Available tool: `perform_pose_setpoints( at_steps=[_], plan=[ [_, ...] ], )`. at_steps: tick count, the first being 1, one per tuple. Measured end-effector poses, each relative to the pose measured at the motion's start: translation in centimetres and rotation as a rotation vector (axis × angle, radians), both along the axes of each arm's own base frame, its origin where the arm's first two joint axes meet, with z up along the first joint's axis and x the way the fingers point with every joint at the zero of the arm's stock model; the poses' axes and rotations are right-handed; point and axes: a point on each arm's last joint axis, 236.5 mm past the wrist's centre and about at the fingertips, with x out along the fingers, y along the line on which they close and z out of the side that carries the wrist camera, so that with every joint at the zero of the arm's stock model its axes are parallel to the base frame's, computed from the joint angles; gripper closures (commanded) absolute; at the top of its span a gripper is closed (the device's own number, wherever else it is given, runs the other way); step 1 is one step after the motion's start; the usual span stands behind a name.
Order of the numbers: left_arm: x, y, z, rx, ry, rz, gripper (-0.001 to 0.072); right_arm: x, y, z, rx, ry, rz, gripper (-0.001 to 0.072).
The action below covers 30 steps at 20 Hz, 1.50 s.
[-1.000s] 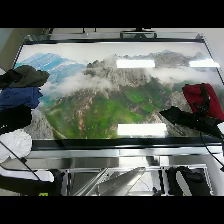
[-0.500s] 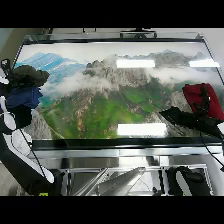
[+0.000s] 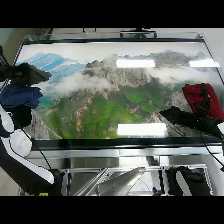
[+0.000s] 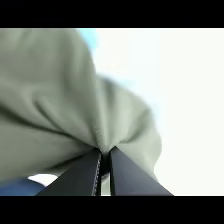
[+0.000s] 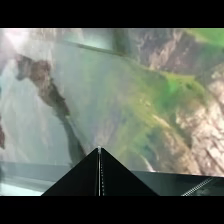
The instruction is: Fold the shirts.
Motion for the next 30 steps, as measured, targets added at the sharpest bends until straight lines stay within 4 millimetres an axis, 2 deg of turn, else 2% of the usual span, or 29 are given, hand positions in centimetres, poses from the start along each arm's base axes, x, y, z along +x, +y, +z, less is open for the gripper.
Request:
perform_pose_setpoints(
  at_steps=[2,4,6,7,9,12,14,15,16,17,18,19,20,22,24,26,28,30],
  plan=[
    [-0.9,-6.6,6.3,-0.115,-0.073,-0.139,0.0676,0.2,-0.1,0.1,-0.001,-0.006,-0.006,0.0692],
    [-3.1,-13.9,11.5,-0.196,-0.114,-0.306,0.0676,0.3,-0.2,0.1,-0.002,-0.009,-0.010,0.0692],
    [-6.1,-20.8,14.9,-0.245,-0.126,-0.460,0.0676,0.3,-0.2,0.1,-0.002,-0.012,-0.012,0.0692],
    [-7.7,-24.1,15.6,-0.265,-0.117,-0.529,0.0676,0.3,-0.2,0.1,-0.003,-0.012,-0.013,0.0692],
    [-10.3,-29.2,15.3,-0.303,-0.075,-0.631,0.0676,0.4,-0.2,0.1,-0.003,-0.014,-0.014,0.0692],
    [-14.0,-36.2,11.9,-0.359,0.042,-0.762,0.0670,0.4,-0.2,0.1,-0.003,-0.014,-0.014,0.0691],
    [-16.1,-39.8,8.8,-0.386,0.125,-0.825,0.0293,0.4,-0.2,0.1,-0.003,-0.014,-0.015,0.0692],
    [-17.0,-41.2,7.3,-0.398,0.163,-0.845,0.0034,0.5,-0.3,0.2,-0.004,-0.017,-0.018,0.0692],
    [-17.7,-42.2,5.8,-0.404,0.203,-0.862,-0.0006,0.5,-0.3,0.2,-0.004,-0.019,-0.021,0.0686],
    [-18.2,-42.7,4.8,-0.411,0.232,-0.873,-0.0006,0.6,-0.4,0.2,-0.005,-0.022,-0.023,0.0681],
    [-18.5,-42.7,4.3,-0.415,0.251,-0.880,-0.0005,0.7,-0.4,0.3,-0.005,-0.024,-0.026,0.0535],
    [-18.6,-42.3,4.2,-0.424,0.270,-0.886,-0.0005,0.7,-0.4,0.3,-0.005,-0.025,-0.027,0.0300],
    [-18.7,-41.6,4.2,-0.429,0.289,-0.884,-0.0005,0.7,-0.5,0.3,-0.008,-0.028,-0.025,0.0253],
    [-18.6,-38.8,3.0,-0.404,0.348,-0.851,-0.0004,0.8,-0.5,0.0,-0.016,-0.028,-0.016,0.0253],
    [-18.8,-35.3,0.3,-0.367,0.437,-0.787,-0.0004,1.1,-0.5,-1.0,-0.020,-0.008,-0.009,0.0252],
    [-19.1,-32.4,-2.8,-0.367,0.504,-0.709,0.0012,1.7,0.1,-2.9,-0.031,0.021,0.017,0.0251],
    [-19.0,-31.1,-5.2,-0.390,0.521,-0.653,0.0014,2.8,1.1,-5.1,-0.050,0.043,0.045,0.0251],
    [-18.9,-31.3,-6.8,-0.449,0.513,-0.639,0.0014,4.4,2.3,-7.9,-0.063,0.067,0.064,0.0251]
  ],
)
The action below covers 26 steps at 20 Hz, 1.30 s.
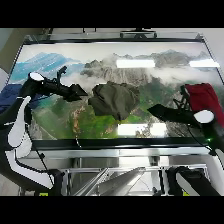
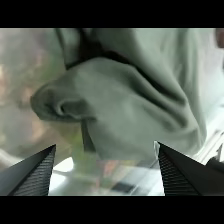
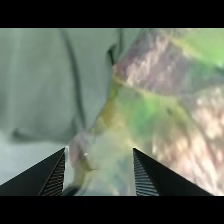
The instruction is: Fold the shirts.
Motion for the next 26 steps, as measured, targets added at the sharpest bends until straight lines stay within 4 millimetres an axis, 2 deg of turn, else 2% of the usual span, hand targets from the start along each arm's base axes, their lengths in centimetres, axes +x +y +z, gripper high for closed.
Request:
perform_pose_setpoints(
  at_steps=[5,6,7,11,12,13,14,16,21,22,24,26],
  plan=[
    [0.8,-3.3,-2.3,-0.106,0.018,-0.024,0.0017,4.8,2.4,-6.5,0.007,0.091,0.007,0.0252],
    [1.1,-3.9,-2.5,-0.114,0.015,-0.038,0.0130,5.8,2.8,-7.5,0.011,0.112,0.011,0.0252],
    [1.3,-4.4,-2.7,-0.121,0.015,-0.051,0.0279,6.8,3.2,-8.3,0.015,0.125,0.019,0.0252],
    [2.2,-5.6,-2.9,-0.145,0.009,-0.093,0.0546,10.0,5.0,-10.1,0.058,0.161,0.050,0.0255],
    [2.3,-5.7,-3.0,-0.148,0.010,-0.101,0.0631,10.7,5.4,-10.2,0.072,0.162,0.050,0.0282],
    [2.3,-5.8,-3.0,-0.151,0.014,-0.104,0.0692,11.6,5.6,-10.3,0.079,0.158,0.050,0.0510],
    [2.4,-5.9,-3.0,-0.155,0.015,-0.107,0.0692,12.3,5.7,-10.5,0.080,0.154,0.051,0.0627],
    [2.4,-6.0,-3.1,-0.158,0.016,-0.112,0.0688,13.6,6.2,-10.0,0.101,0.136,0.051,0.0693],
    [2.6,-5.9,-2.4,-0.163,0.007,-0.112,0.0691,14.9,6.7,-8.8,0.118,0.101,0.070,0.0693],
    [2.7,-5.6,-2.0,-0.164,0.001,-0.108,0.0556,15.0,6.8,-8.6,0.120,0.097,0.076,0.0693],
    [2.9,-4.5,-1.4,-0.168,-0.006,-0.097,-0.0002,15.1,6.9,-8.3,0.124,0.093,0.083,0.0693],
    [2.8,-3.0,-1.1,-0.171,0.012,-0.087,-0.0005,15.0,7.0,-8.2,0.127,0.093,0.092,0.0693]
  ],
)
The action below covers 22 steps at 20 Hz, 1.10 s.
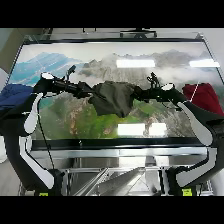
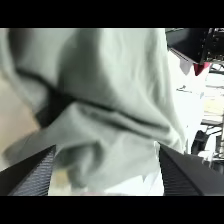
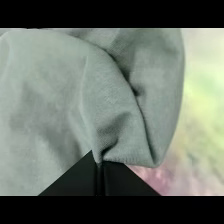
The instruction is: Fold the shirts.
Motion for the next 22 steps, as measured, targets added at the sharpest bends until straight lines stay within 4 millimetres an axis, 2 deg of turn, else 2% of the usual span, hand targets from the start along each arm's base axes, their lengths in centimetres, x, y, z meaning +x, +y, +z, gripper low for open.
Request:
perform_pose_setpoints(
  at_steps=[2,4,6,8,9,10,11,12,14,16,18,20,22],
  plan=[
    [-0.5,1.8,-0.7,0.040,0.044,0.006,-0.0004,-0.1,0.1,0.1,0.002,0.001,0.005,0.0693],
    [-1.3,2.9,-1.9,0.070,0.092,0.011,-0.0003,-0.1,0.1,0.1,0.004,0.002,0.008,0.0693],
    [-1.8,2.7,-3.1,0.077,0.127,0.027,0.0014,-0.2,0.2,0.1,0.005,0.003,0.010,0.0693],
    [-2.0,1.4,-4.2,0.054,0.150,0.036,0.0015,-0.2,0.2,0.1,0.006,0.004,0.011,0.0693],
    [-1.9,0.5,-4.4,0.033,0.151,0.037,0.0049,-0.3,0.2,0.1,0.007,0.006,0.014,0.0693],
    [-1.8,-0.3,-4.7,0.019,0.149,0.042,0.0272,-0.3,0.3,0.1,0.009,0.007,0.016,0.0693],
    [-1.8,-1.0,-5.1,0.014,0.146,0.042,0.0578,-0.4,0.3,0.2,0.011,0.010,0.021,0.0693],
    [-1.7,-1.6,-5.4,0.008,0.142,0.044,0.0703,-0.6,0.4,0.2,0.014,0.013,0.025,0.0694],
    [-1.3,-2.4,-5.1,-0.007,0.121,0.039,0.0705,-0.9,0.6,0.4,0.022,0.018,0.040,0.0695],
    [-0.7,-2.6,-3.5,-0.028,0.083,0.021,0.0705,-1.0,0.4,1.4,0.028,0.005,0.053,0.0695],
    [0.2,-2.2,-0.2,-0.047,0.015,0.005,0.0706,-0.7,-0.5,3.5,0.026,-0.036,0.053,0.0695],
    [1.2,-1.6,5.0,-0.057,-0.096,0.002,0.0705,0.0,-1.9,7.5,0.024,-0.118,0.042,0.0695],
    [1.6,-1.4,12.1,-0.067,-0.251,-0.004,0.0704,0.4,-2.8,13.9,0.031,-0.245,0.051,0.0694]
  ],
)
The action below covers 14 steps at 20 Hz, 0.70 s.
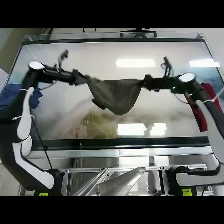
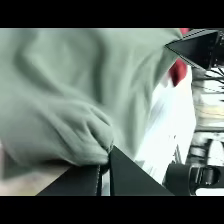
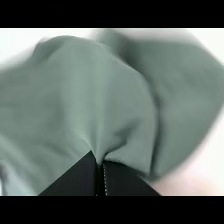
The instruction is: Fold the shirts.
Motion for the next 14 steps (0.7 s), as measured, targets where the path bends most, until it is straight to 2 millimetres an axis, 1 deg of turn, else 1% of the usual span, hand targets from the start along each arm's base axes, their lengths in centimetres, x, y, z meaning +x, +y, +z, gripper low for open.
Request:
perform_pose_setpoints(
  at_steps=[1,2,3,4,5,6,7,8,9,10,11,12,13,14],
  plan=[
    [-0.4,-0.2,4.5,-0.015,-0.094,-0.008,0.0704,-0.2,-0.1,4.3,0.006,-0.090,0.013,0.0694],
    [-1.3,-0.6,8.9,-0.031,-0.186,-0.019,0.0703,-0.9,0.1,9.1,0.021,-0.188,0.032,0.0694],
    [-2.8,-1.1,13.8,-0.049,-0.291,-0.033,0.0701,-2.0,0.3,13.8,0.028,-0.294,0.048,0.0694],
    [-4.6,-1.4,18.2,-0.061,-0.392,-0.046,0.0683,-3.7,0.5,18.8,0.034,-0.407,0.064,0.0694],
    [-7.0,-1.8,22.7,-0.073,-0.496,-0.054,0.0683,-5.6,0.6,23.1,0.031,-0.508,0.076,0.0694],
    [-9.3,-1.9,26.3,-0.081,-0.588,-0.054,0.0682,-7.9,0.7,26.9,0.022,-0.603,0.085,0.0694],
    [-11.3,-1.9,29.0,-0.083,-0.662,-0.042,0.0681,-10.0,0.6,29.8,0.007,-0.683,0.089,0.0694],
    [-12.9,-1.7,30.9,-0.067,-0.725,-0.016,0.0680,-12.0,0.5,32.0,-0.021,-0.752,0.089,0.0693],
    [-13.9,-1.3,31.9,-0.039,-0.767,0.016,0.0680,-13.4,0.3,33.3,-0.051,-0.798,0.087,0.0693],
    [-14.5,-0.8,32.3,-0.007,-0.794,0.048,0.0678,-14.3,0.0,34.0,-0.083,-0.826,0.083,0.0693],
    [-14.6,-0.3,31.9,0.028,-0.799,0.078,0.0677,-14.7,-0.3,34.0,-0.112,-0.828,0.076,0.0692],
    [-14.3,0.1,31.0,0.060,-0.789,0.103,0.0677,-14.5,-0.5,33.4,-0.136,-0.810,0.073,0.0692],
    [-13.7,0.5,29.6,0.086,-0.763,0.122,0.0677,-13.8,-0.7,32.1,-0.152,-0.769,0.074,0.0693],
    [-12.8,0.8,28.0,0.108,-0.734,0.129,0.0677,-12.7,-0.9,30.4,-0.165,-0.721,0.079,0.0693]
  ],
)
